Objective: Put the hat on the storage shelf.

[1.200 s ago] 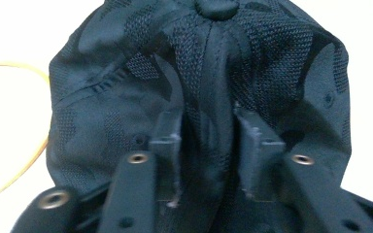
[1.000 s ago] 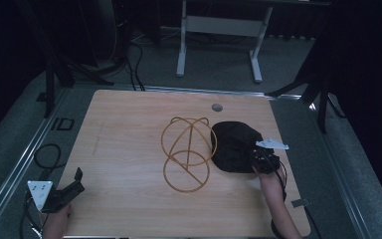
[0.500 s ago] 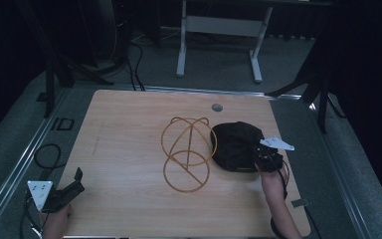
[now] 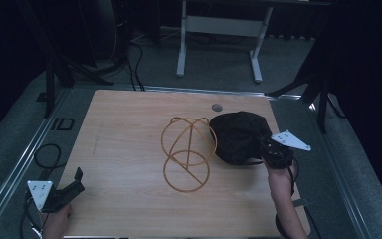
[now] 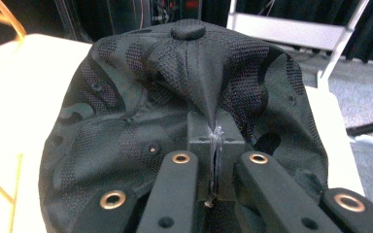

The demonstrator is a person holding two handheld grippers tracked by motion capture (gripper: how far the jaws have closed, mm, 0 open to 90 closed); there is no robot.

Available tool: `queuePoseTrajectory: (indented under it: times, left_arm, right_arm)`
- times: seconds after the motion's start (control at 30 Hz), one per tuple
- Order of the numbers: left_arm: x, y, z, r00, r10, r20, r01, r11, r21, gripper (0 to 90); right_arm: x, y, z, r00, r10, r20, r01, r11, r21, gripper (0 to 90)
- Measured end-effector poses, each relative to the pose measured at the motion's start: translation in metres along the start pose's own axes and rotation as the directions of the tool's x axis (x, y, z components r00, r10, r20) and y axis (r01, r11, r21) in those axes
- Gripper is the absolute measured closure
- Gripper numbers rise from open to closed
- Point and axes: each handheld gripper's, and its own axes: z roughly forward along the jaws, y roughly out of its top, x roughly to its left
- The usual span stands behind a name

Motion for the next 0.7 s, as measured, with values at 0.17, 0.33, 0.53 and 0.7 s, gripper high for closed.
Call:
queuePoseTrajectory:
  times: [0.17,0.33,0.53,0.7]
  left_arm:
    - [0.0,0.0,0.0,1.0,0.0,0.001,0.0,1.0,0.0,0.5]
    - [0.0,0.0,0.0,1.0,0.0,0.0,0.0,1.0,0.0,0.5]
    - [0.0,0.0,0.0,1.0,0.0,0.0,0.0,1.0,0.001,0.5]
    - [0.0,0.0,0.0,1.0,-0.001,0.0,0.001,1.0,0.001,0.5]
  right_arm:
    - [-0.001,0.017,-0.013,1.0,0.005,-0.003,-0.005,0.999,-0.049,88.6]
    - [-0.003,0.035,-0.028,1.0,0.002,0.007,-0.001,0.995,-0.097,88.7]
    - [-0.002,0.057,-0.046,0.9999,-0.004,0.013,0.006,0.988,-0.156,88.7]
    - [0.0,0.072,-0.057,0.9998,-0.014,0.012,0.016,0.981,-0.194,88.7]
